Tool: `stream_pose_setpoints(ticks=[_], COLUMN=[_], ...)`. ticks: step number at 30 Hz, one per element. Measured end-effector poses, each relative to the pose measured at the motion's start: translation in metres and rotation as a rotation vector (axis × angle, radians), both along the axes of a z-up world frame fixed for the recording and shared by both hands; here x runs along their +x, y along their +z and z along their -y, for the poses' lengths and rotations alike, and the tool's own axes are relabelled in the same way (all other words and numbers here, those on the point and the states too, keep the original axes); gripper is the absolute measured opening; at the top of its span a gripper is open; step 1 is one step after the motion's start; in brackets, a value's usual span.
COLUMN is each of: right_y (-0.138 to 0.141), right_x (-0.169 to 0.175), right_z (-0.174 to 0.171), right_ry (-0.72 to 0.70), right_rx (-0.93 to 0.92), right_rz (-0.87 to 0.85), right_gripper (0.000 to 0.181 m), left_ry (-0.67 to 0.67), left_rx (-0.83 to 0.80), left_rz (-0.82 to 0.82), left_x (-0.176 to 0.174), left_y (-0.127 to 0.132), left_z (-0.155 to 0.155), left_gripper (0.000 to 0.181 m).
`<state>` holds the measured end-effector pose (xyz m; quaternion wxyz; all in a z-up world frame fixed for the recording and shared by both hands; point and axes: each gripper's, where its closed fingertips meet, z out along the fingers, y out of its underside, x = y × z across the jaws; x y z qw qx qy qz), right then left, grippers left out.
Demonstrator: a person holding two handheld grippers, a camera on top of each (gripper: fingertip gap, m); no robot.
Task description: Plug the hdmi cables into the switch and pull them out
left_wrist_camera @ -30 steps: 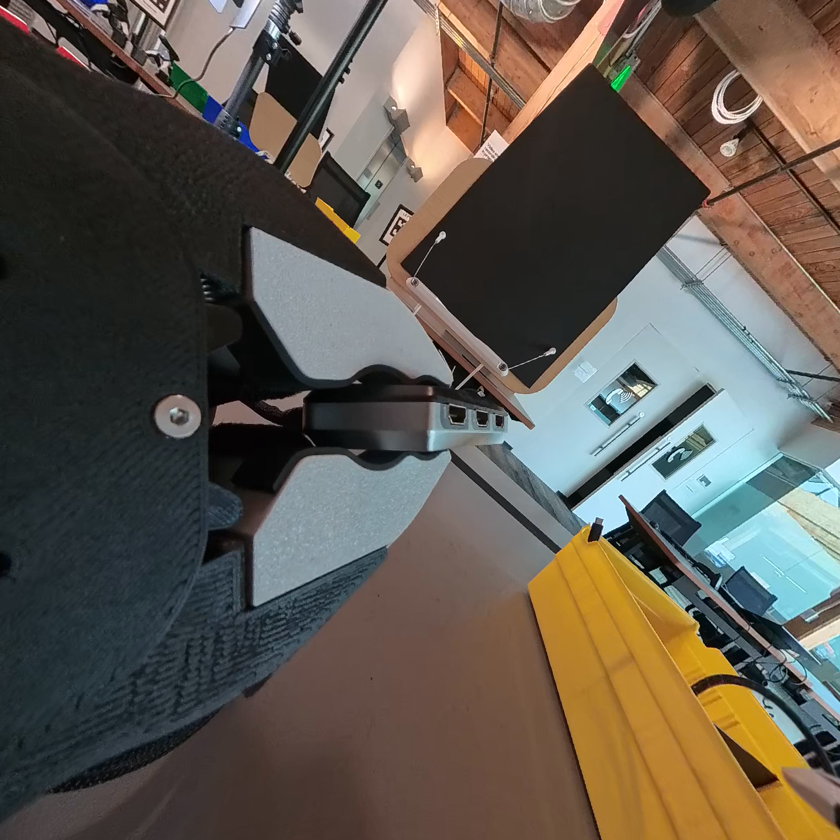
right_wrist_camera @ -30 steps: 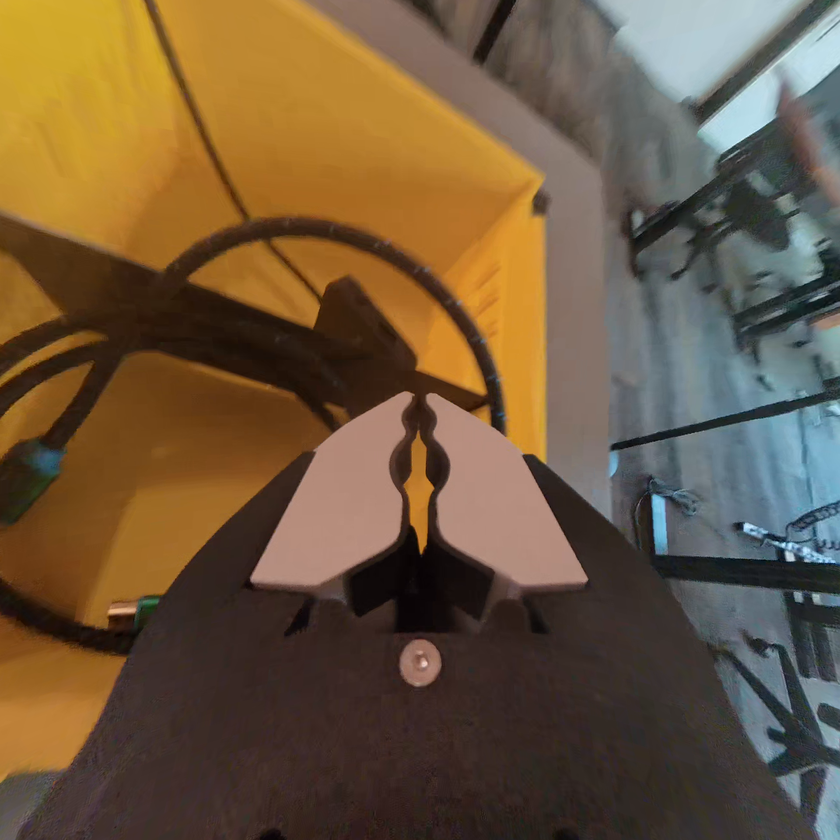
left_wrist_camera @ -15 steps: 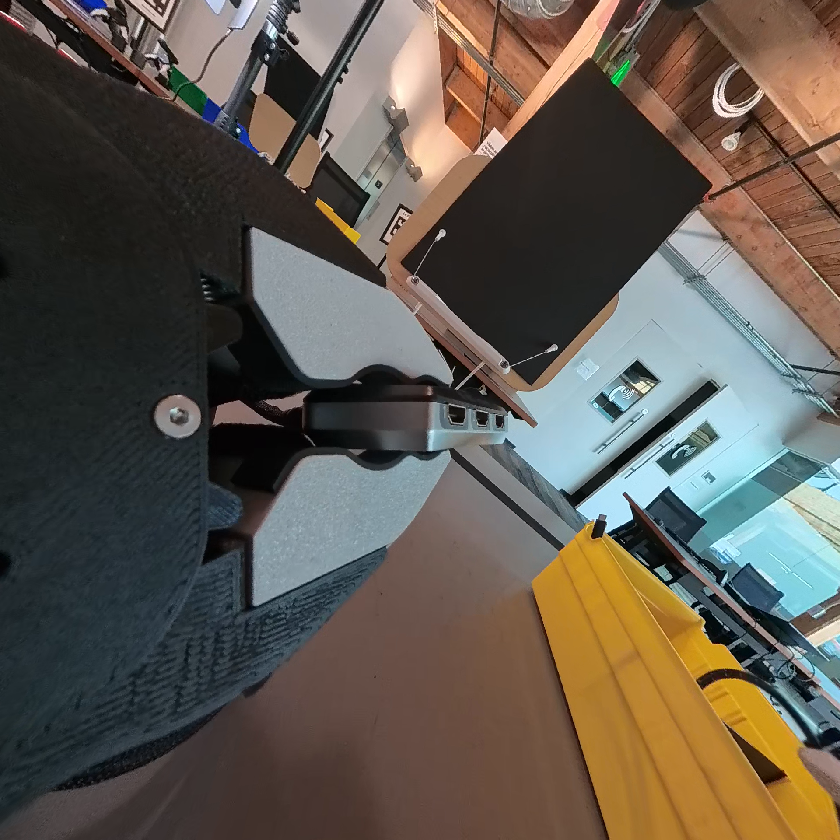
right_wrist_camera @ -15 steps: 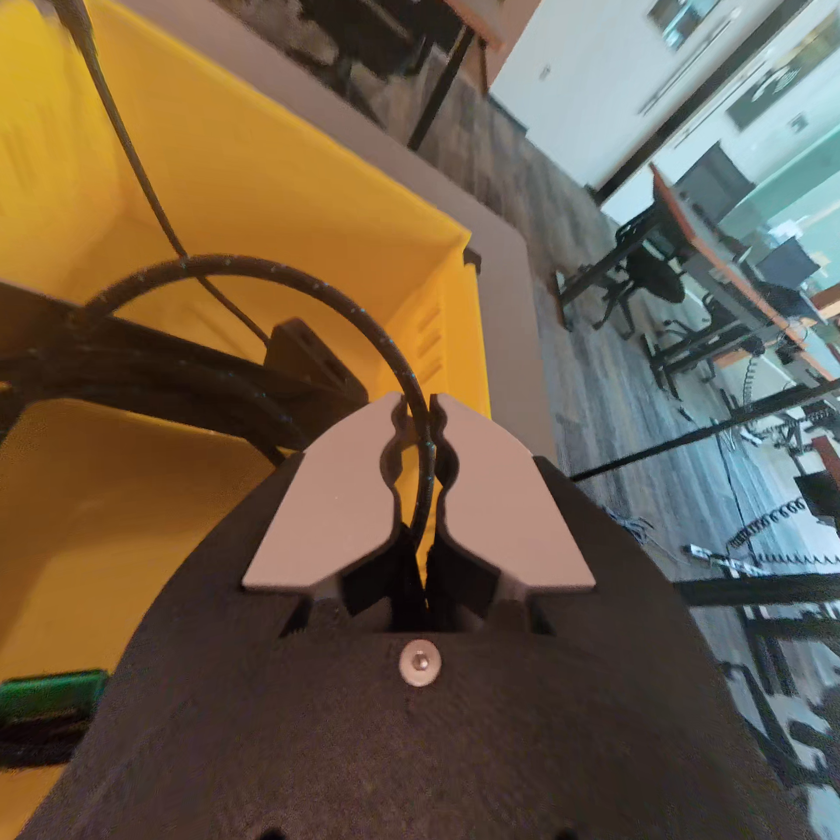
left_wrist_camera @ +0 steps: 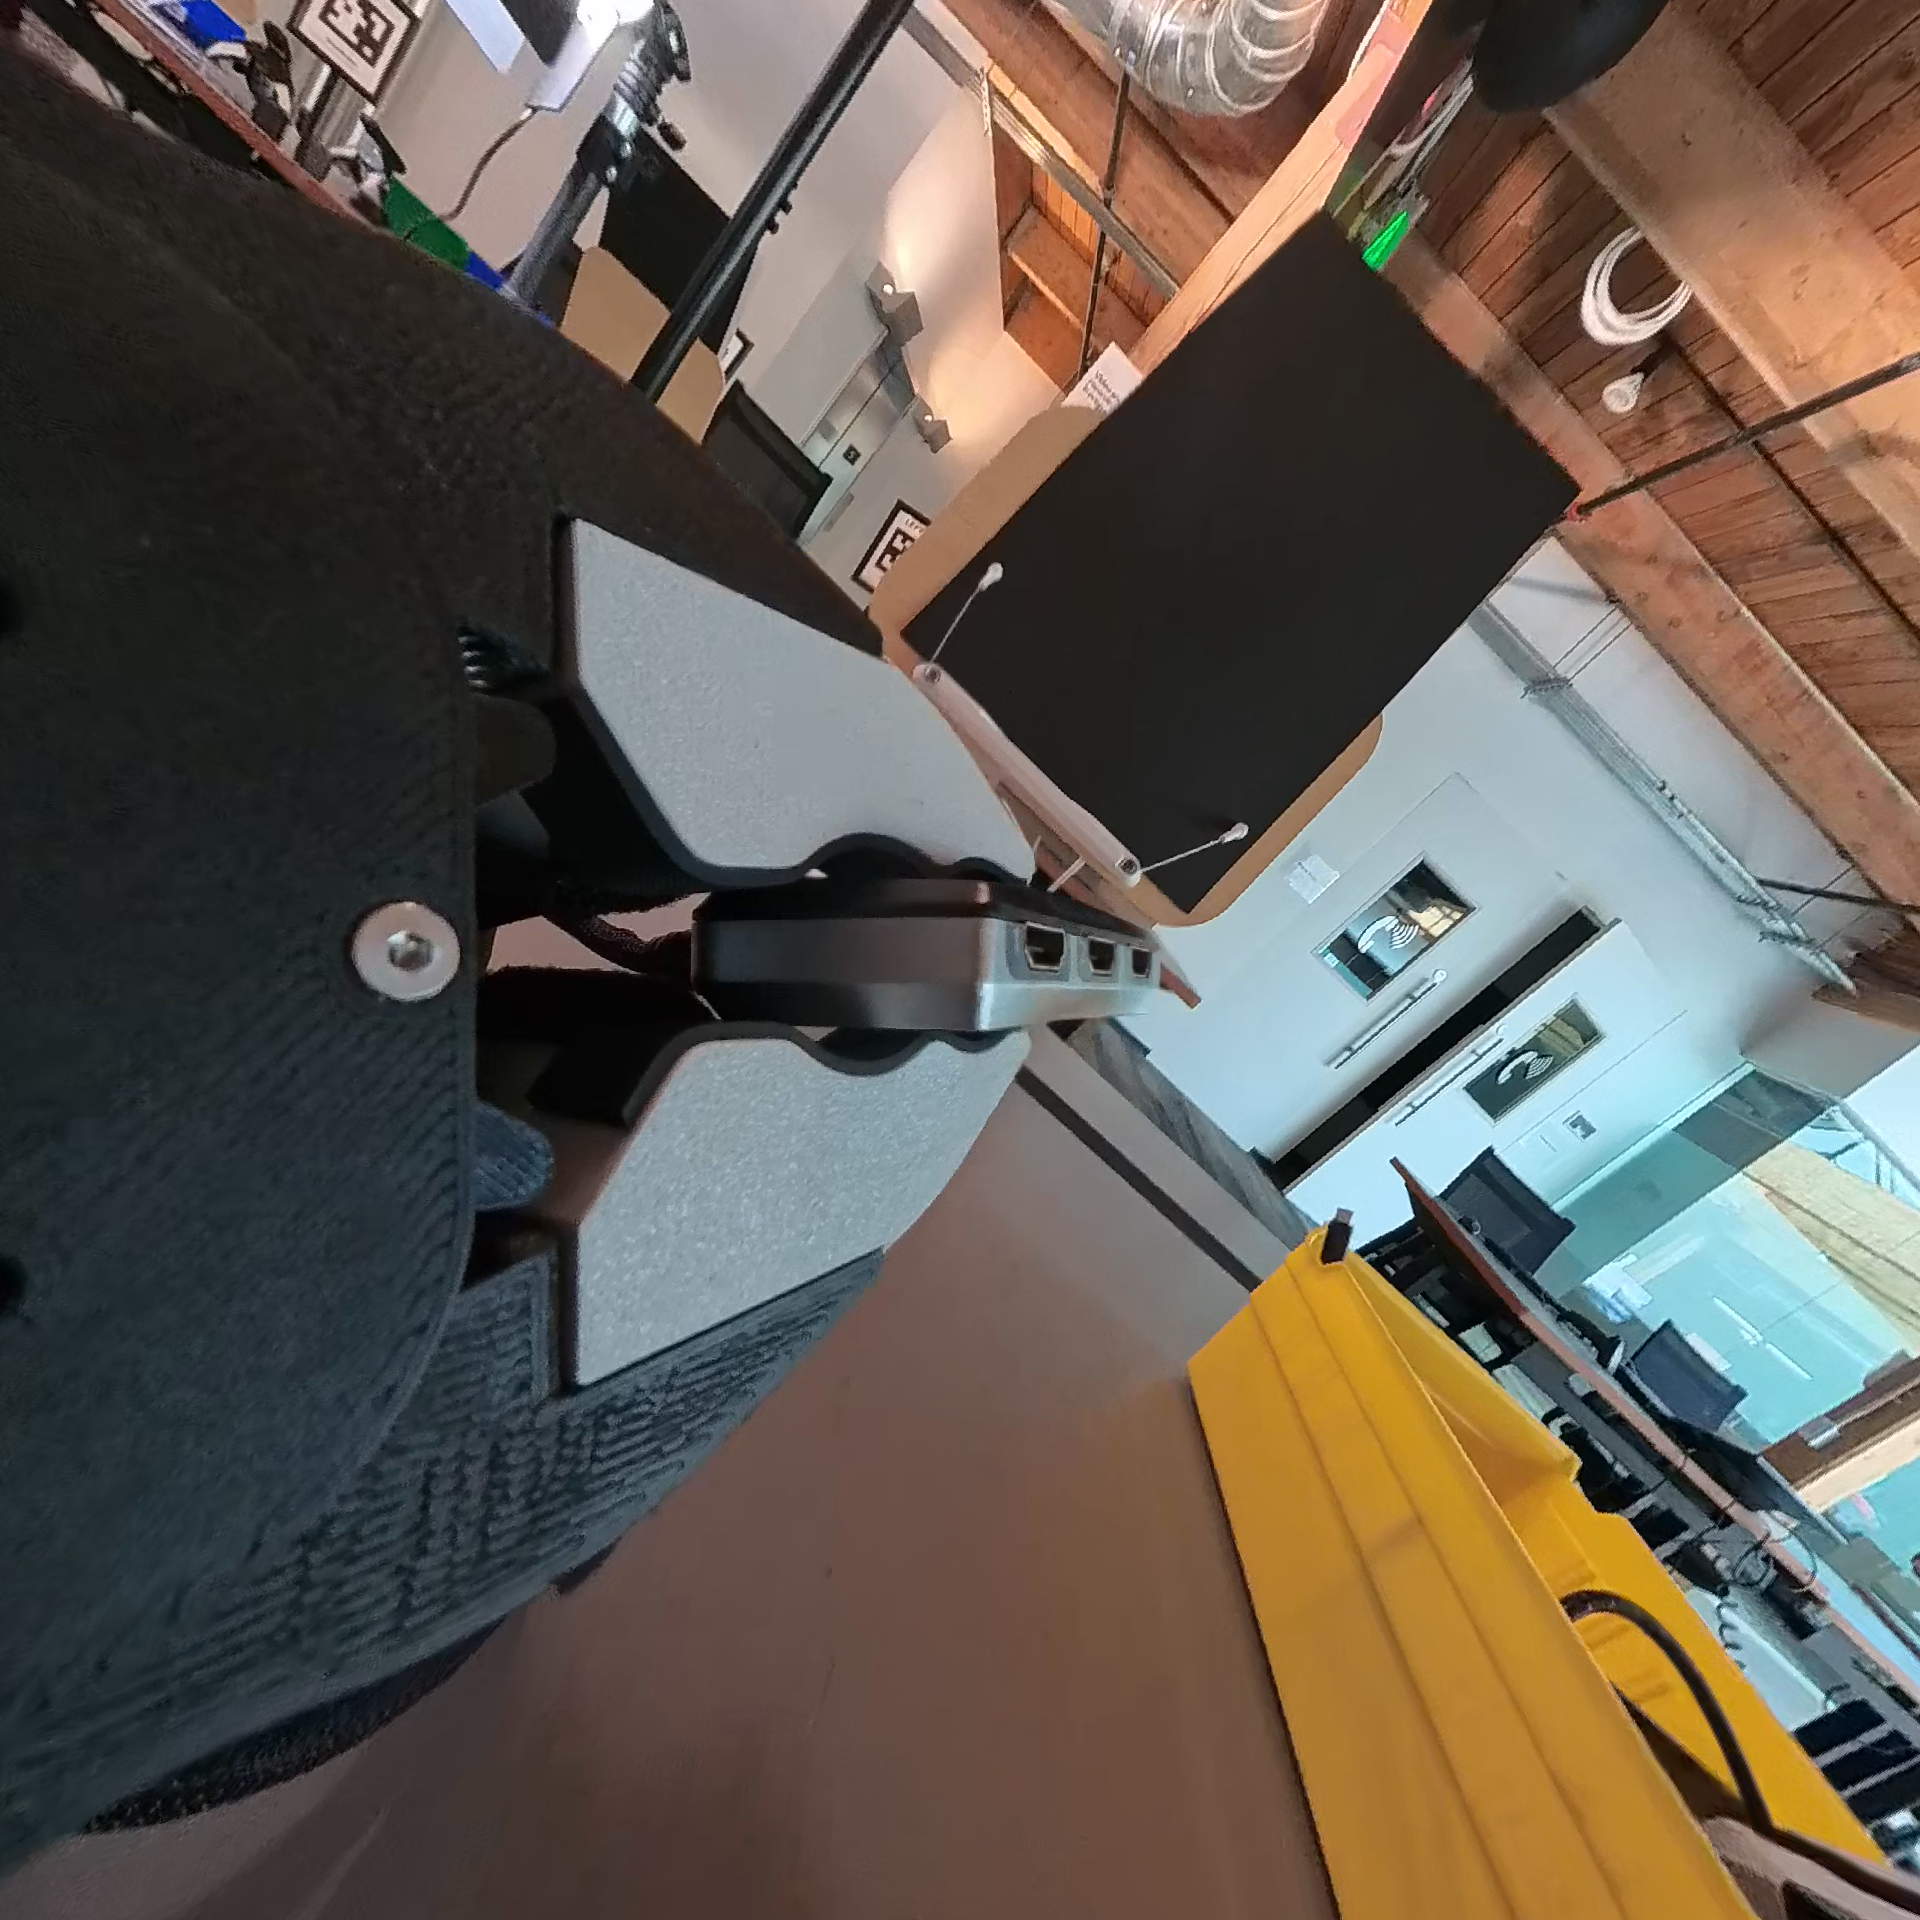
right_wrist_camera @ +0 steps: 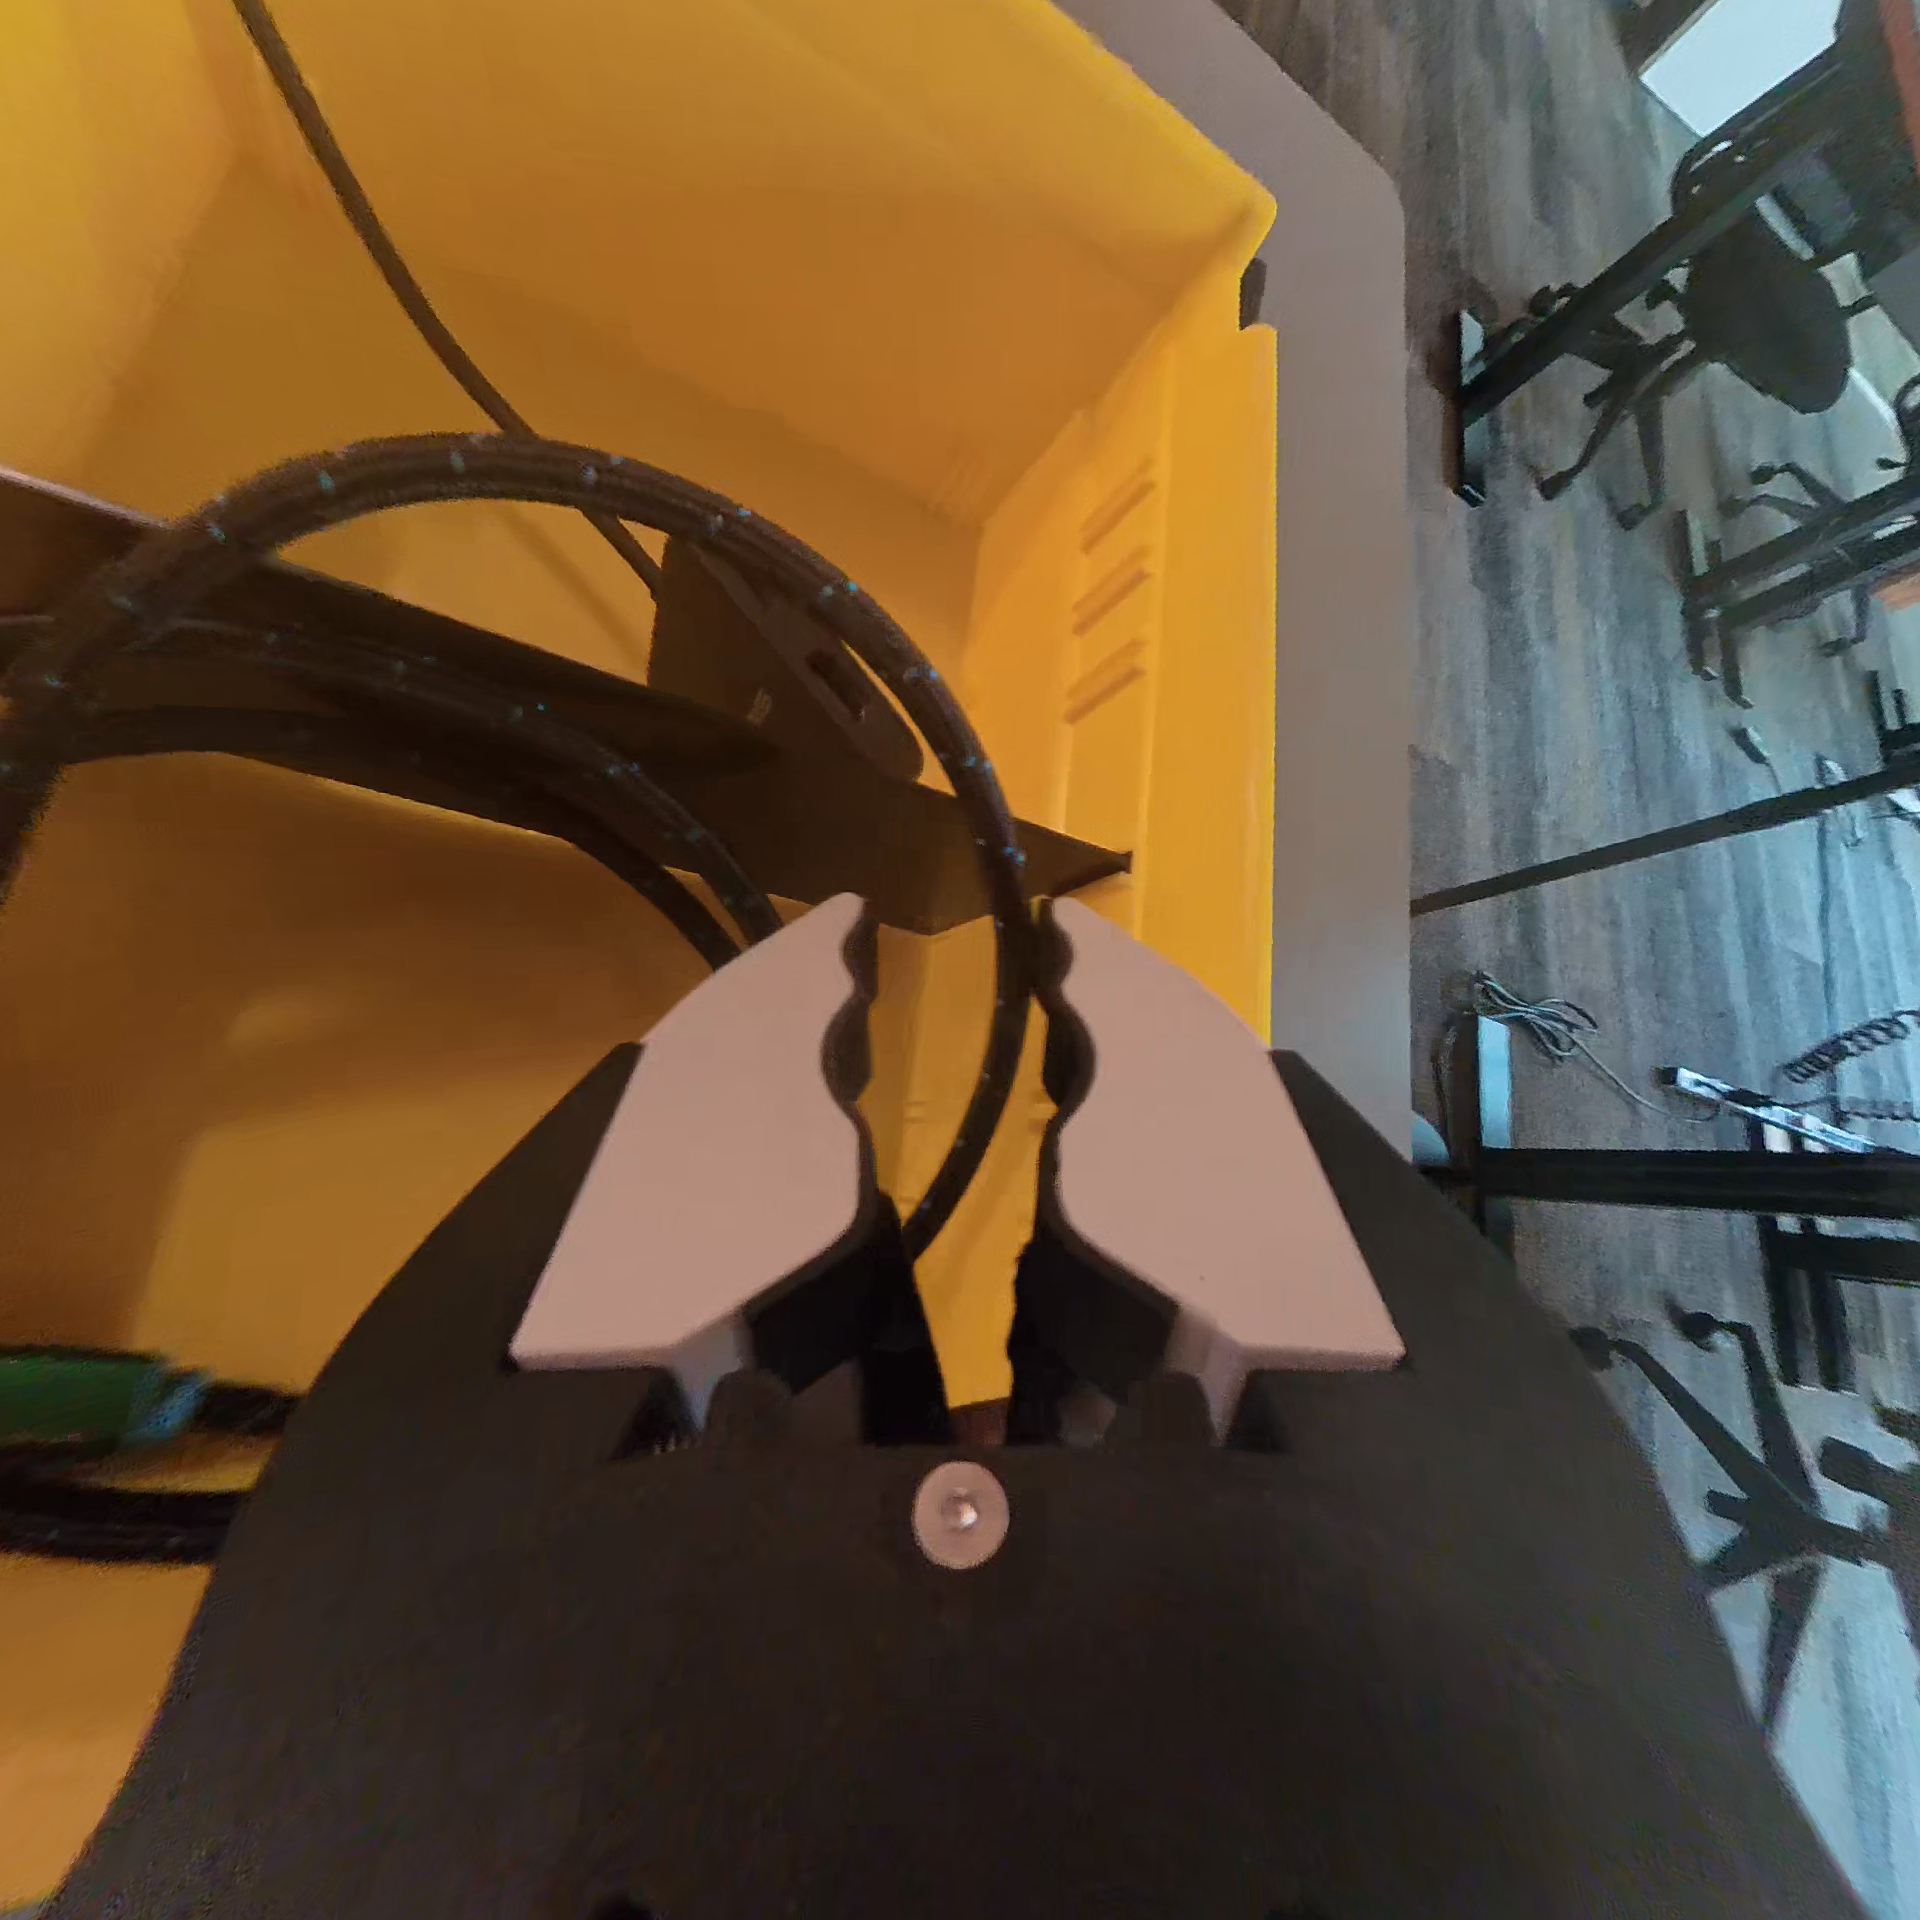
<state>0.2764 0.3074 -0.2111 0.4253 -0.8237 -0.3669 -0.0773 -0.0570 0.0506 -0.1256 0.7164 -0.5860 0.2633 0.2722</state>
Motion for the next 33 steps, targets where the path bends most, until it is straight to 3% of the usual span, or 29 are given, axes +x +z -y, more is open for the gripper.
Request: stream_pose_setpoints(ticks=[1, 4, 7, 11, 15, 19, 22, 24, 26, 27, 30, 33], right_y=[0.007, 0.045, 0.097, 0.165, 0.193, 0.160, 0.099, 0.071, 0.048, 0.034, 0.002, -0.003], right_x=[-0.002, -0.014, -0.048, -0.122, -0.180, -0.227, -0.252, -0.260, -0.273, -0.281, -0.305, -0.313], right_z=[0.002, 0.013, 0.043, 0.128, 0.236, 0.297, 0.322, 0.336, 0.345, 0.345, 0.338, 0.335], right_ry=[0.008, 0.061, 0.246, 0.722, 1.228, 1.490, 1.655, 1.735, 1.718, 1.706, 1.657, 1.622], right_rx=[0.006, 0.101, 0.237, 0.382, 0.187, -0.079, -0.094, -0.105, -0.145, -0.119, 0.041, 0.166], right_rz=[-0.038, -0.168, -0.342, -0.672, -1.006, -0.942, -0.606, -0.481, -0.395, -0.316, -0.115, -0.077], right_gripper=[0.036, 0.055, 0.065, 0.073, 0.084, 0.083, 0.090, 0.111, 0.141, 0.146, 0.146, 0.146], left_ry=[-0.005, -0.089, -0.316, -0.732, -0.984, -1.054, -1.097, -1.106, -1.106, -1.106, -1.096, -1.078], left_rx=[0.020, 0.072, 0.110, 0.114, 0.122, 0.173, 0.191, 0.204, 0.214, 0.219, 0.240, 0.264], left_rz=[0.011, 0.139, 0.411, 0.733, 0.856, 0.911, 0.958, 0.977, 0.990, 0.997, 1.021, 1.032], left_x=[0.000, 0.000, 0.001, 0.008, 0.014, 0.006, 0.001, -0.003, -0.005, -0.007, -0.012, -0.018], left_y=[0.003, 0.015, 0.032, 0.051, 0.062, 0.069, 0.072, 0.073, 0.074, 0.074, 0.074, 0.075], left_z=[0.002, 0.009, 0.021, 0.042, 0.060, 0.069, 0.072, 0.073, 0.073, 0.073, 0.073, 0.074], left_gripper=[0.022, 0.022, 0.023, 0.021, 0.022, 0.022, 0.021, 0.022, 0.022, 0.022, 0.021, 0.021])
